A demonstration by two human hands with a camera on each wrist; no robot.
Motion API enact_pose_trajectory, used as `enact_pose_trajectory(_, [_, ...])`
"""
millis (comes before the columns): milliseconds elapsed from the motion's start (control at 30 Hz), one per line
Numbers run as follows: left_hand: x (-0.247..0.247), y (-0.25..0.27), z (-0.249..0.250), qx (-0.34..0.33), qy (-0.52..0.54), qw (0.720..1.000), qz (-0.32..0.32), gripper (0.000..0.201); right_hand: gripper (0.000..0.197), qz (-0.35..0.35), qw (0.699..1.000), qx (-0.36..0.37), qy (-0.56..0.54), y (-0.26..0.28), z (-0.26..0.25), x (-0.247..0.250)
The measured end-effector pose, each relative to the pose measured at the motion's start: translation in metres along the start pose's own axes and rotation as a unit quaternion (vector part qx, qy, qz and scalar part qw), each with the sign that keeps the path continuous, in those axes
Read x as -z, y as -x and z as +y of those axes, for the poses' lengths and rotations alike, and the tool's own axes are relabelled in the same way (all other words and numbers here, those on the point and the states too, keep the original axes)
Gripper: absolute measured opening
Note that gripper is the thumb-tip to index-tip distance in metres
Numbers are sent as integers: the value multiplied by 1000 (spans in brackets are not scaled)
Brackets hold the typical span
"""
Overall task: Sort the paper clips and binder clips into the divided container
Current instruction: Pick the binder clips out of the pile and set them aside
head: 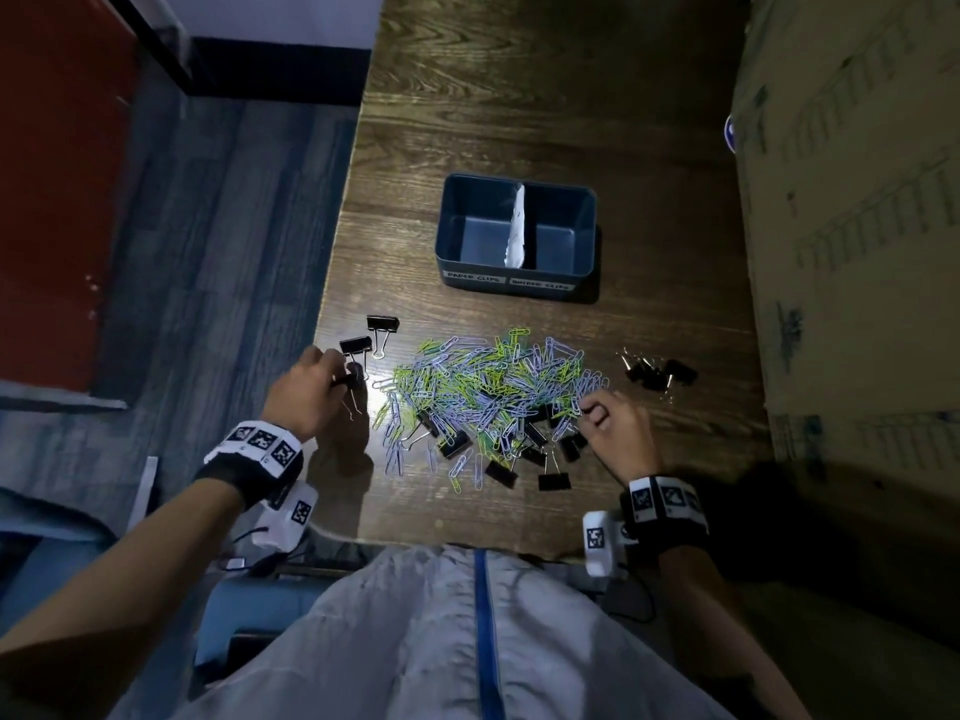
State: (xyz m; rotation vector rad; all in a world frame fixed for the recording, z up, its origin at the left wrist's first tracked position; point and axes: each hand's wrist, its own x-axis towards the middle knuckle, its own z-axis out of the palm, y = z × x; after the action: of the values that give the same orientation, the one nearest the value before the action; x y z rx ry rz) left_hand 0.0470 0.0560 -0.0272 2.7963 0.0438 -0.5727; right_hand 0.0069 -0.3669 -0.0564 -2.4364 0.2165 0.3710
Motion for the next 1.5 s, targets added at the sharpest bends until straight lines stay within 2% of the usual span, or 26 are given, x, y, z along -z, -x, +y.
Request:
enact_pose_trajectory(67, [-1, 5, 18, -31, -32, 999, 25, 27, 23, 25, 1000, -7, 13, 5, 5, -1])
enact_pose_trajectory(133, [-7, 6, 36, -67, -22, 998, -2, 27, 27, 30, 997, -45, 47, 8, 3, -2])
enact_pose_trajectory(200, [-19, 3, 53, -65, -18, 996, -50, 35, 47, 13, 994, -85, 63, 9, -1, -4])
enact_pose_trajectory(267, [-30, 1, 71, -54, -25, 995, -78, 38, 60, -10, 994, -98, 51, 8, -7, -9])
enact_pose_trajectory(433, [-41, -5, 106, -74, 38, 993, -89, 35, 63, -43, 996, -59, 55, 2, -24, -24])
enact_pose_trajectory(533, [-37, 0, 114, -91, 18, 993, -71, 36, 65, -30, 997, -47, 49, 5, -27, -22])
enact_pose_trajectory(633, [-31, 18, 114, -174, -25, 983, -45, 29, 49, -14, 995, -64, 81, 14, -22, -16])
enact_pose_trajectory(733, [-38, 37, 111, -296, -65, 946, -117, 39, 41, -78, 986, -107, 100, 23, -18, -18])
enact_pose_trajectory(800, [-47, 44, 111, -321, -95, 930, -153, 51, 48, -95, 984, -101, 111, 28, -19, -26])
enact_pose_trajectory(900, [-56, 45, 119, -303, -128, 929, -170, 61, 47, -60, 989, -88, 102, 31, -24, -38])
enact_pose_trajectory(1100, [-55, 36, 132, -265, -59, 948, -164, 47, 43, -27, 991, -75, 108, 29, -33, -42])
enact_pose_trajectory(1200, [-46, 35, 136, -294, -23, 946, -132, 32, 26, 5, 993, -45, 112, 30, -35, -39])
enact_pose_trajectory(1300, [-44, 32, 126, -291, 15, 953, -79, 40, 15, 19, 994, 1, 112, 32, -32, -38])
enact_pose_trajectory(1400, [-35, 29, 117, -252, 111, 961, -36, 36, 19, 25, 994, -4, 110, 32, -29, -41])
enact_pose_trajectory(1500, [-18, 21, 109, -181, 199, 963, -27, 27, 37, 50, 993, -39, 100, 27, -31, -43])
